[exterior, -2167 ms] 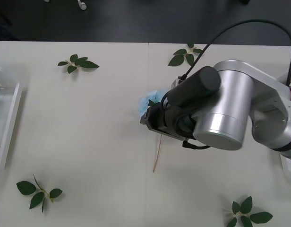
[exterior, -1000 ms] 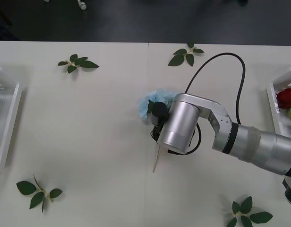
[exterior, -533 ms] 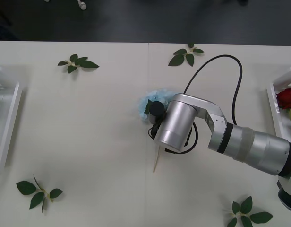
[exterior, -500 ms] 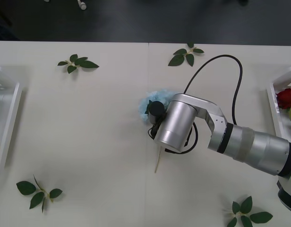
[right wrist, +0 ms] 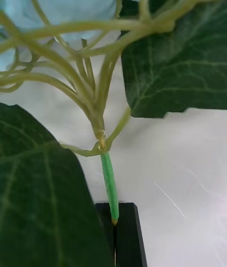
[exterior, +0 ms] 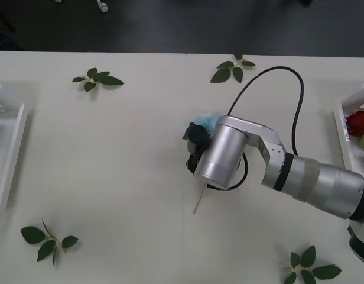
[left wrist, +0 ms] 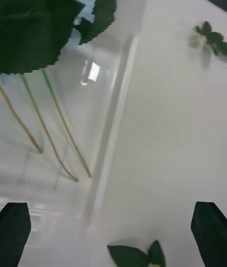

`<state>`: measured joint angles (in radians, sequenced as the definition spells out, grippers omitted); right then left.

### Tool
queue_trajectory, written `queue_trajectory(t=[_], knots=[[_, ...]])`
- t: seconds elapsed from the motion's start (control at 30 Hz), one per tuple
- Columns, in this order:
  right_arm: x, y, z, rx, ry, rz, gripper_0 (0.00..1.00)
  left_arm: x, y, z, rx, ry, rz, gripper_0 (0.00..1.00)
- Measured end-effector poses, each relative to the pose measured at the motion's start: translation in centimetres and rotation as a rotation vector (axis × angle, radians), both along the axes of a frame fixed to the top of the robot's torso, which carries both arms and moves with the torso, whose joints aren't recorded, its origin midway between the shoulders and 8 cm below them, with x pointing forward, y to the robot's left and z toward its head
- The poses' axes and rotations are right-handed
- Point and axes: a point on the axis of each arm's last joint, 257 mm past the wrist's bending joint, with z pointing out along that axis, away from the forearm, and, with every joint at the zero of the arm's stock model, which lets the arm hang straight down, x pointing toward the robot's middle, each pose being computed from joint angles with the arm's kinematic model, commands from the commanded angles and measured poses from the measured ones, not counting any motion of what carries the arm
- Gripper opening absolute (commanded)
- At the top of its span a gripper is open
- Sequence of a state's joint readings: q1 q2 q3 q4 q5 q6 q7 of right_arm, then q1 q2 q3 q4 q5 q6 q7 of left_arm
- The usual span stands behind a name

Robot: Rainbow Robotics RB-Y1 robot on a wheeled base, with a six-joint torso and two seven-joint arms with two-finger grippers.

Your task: Put the red flowers into the right box and the blue flowers into the left box

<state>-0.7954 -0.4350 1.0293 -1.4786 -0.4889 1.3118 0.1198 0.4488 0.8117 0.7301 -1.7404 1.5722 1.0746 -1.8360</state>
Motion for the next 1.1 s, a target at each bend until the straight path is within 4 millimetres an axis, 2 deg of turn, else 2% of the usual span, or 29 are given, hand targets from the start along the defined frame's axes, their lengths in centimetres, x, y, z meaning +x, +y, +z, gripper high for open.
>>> queue_trajectory(t=[0.1, 0.23, 0.4, 0.5, 0.7, 0.87, 0.97, 1.1], knots=[[0.7, 0.3, 2.1, 0.039, -0.016, 0.035, 0.00, 0.2, -2.8, 1.9, -0.090, -0.056, -0.056, 1.00], [1.9, 0.7, 7.6, 0.116, -0.051, 0.148, 0.00, 0.2, -6.4, 4.3, -0.130, -0.143, -0.186, 1.00], [3.8, -0.6, 15.7, 0.188, -0.144, 0.243, 0.00, -0.9, -9.5, 4.5, -0.012, -0.183, -0.413, 1.00], [4.4, -1.5, 19.2, 0.185, -0.200, 0.323, 0.00, -1.0, -11.6, 5.2, -0.046, -0.210, -0.485, 1.00], [4.1, -3.7, 24.5, 0.112, -0.300, 0.597, 0.00, -1.5, -16.8, 6.4, 0.090, -0.421, -0.766, 1.00], [3.0, -4.5, 27.9, 0.106, -0.358, 0.734, 0.00, -2.3, -20.1, 7.6, 0.039, -0.504, -0.885, 1.00], [2.5, -3.8, 29.5, 0.069, -0.422, 0.877, 0.00, -3.0, -21.4, 8.0, 0.029, -0.531, -0.951, 1.00], [1.1, -1.4, 31.3, 0.024, -0.564, 1.131, 0.00, -3.6, -22.9, 8.5, 0.121, -0.625, -1.076, 1.00]])
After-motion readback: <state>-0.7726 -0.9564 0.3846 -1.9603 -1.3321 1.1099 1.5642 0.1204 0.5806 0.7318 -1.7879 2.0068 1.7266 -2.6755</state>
